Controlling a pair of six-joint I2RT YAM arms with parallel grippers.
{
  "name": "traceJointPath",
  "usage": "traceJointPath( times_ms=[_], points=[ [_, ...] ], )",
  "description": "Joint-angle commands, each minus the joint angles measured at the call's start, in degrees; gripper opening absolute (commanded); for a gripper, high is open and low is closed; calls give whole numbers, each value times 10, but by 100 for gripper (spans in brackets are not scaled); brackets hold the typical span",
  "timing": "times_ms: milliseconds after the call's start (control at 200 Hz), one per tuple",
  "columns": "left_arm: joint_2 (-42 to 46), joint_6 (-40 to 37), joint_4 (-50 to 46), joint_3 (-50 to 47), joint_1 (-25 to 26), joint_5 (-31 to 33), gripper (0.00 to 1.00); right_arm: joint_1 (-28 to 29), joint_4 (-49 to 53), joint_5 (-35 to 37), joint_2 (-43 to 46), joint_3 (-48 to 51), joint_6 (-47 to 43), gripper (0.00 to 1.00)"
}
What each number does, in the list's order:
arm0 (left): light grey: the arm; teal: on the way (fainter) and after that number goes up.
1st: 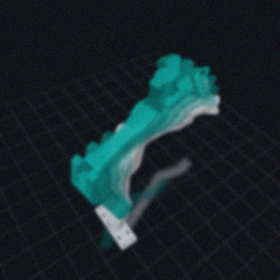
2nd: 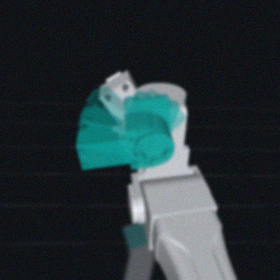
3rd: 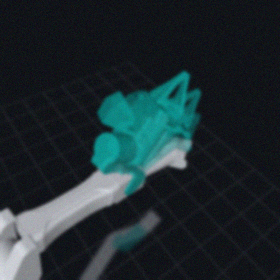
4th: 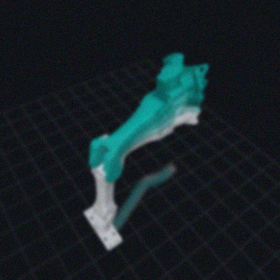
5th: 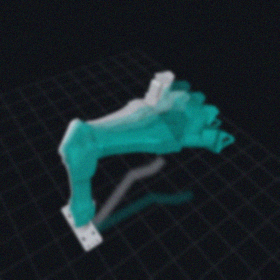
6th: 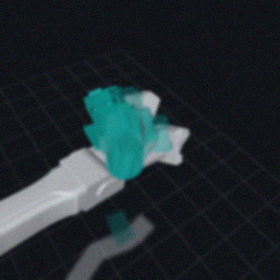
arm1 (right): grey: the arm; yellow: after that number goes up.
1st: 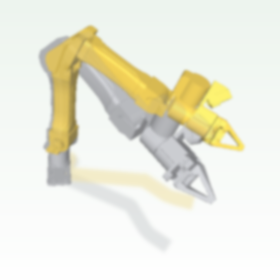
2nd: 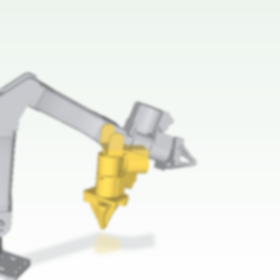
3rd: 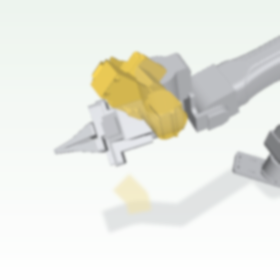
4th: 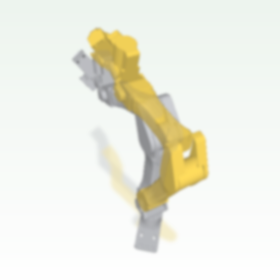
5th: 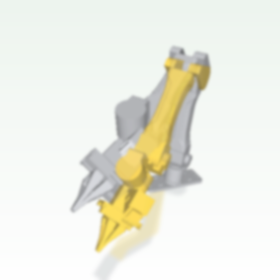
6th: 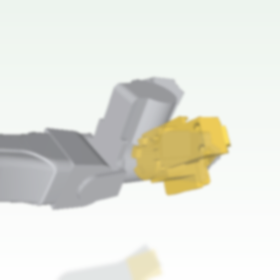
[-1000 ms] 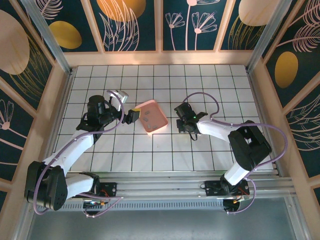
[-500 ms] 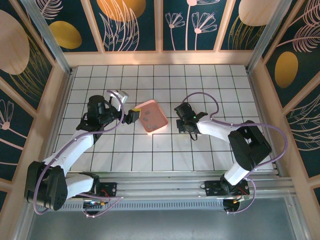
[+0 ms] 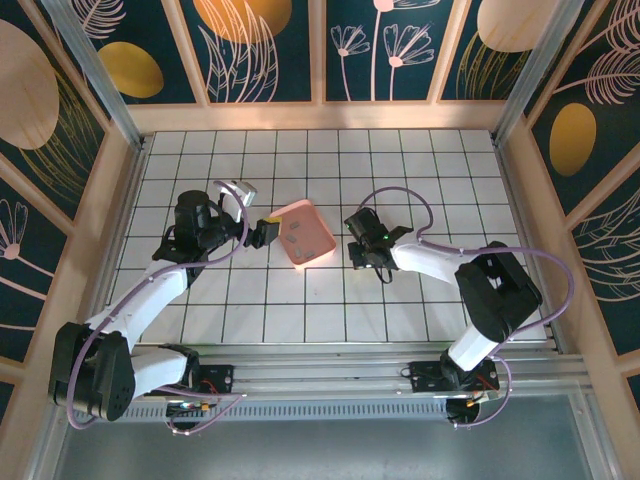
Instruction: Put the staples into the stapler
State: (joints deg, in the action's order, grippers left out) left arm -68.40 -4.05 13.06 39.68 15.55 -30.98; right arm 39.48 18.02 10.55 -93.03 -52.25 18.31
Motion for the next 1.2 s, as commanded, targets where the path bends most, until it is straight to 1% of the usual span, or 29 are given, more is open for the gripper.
traceJointPath(
  times_ms=[0,145,285,686,1196],
  points=[
    [4,6,13,-5,3,-7,96,0,24,23,27,-20,3,16],
    [6,7,12,-5,3,-2,96,-7,47,30,27,-32,27,15],
    [6,8,9,-2,4,5,96,-7,49,33,27,-31,47,16],
    [13,8,8,-4,3,9,96,-9,41,39,3,-28,51,16],
    [11,8,9,-4,3,8,96,-15,16,27,-14,-21,50,15]
  ],
)
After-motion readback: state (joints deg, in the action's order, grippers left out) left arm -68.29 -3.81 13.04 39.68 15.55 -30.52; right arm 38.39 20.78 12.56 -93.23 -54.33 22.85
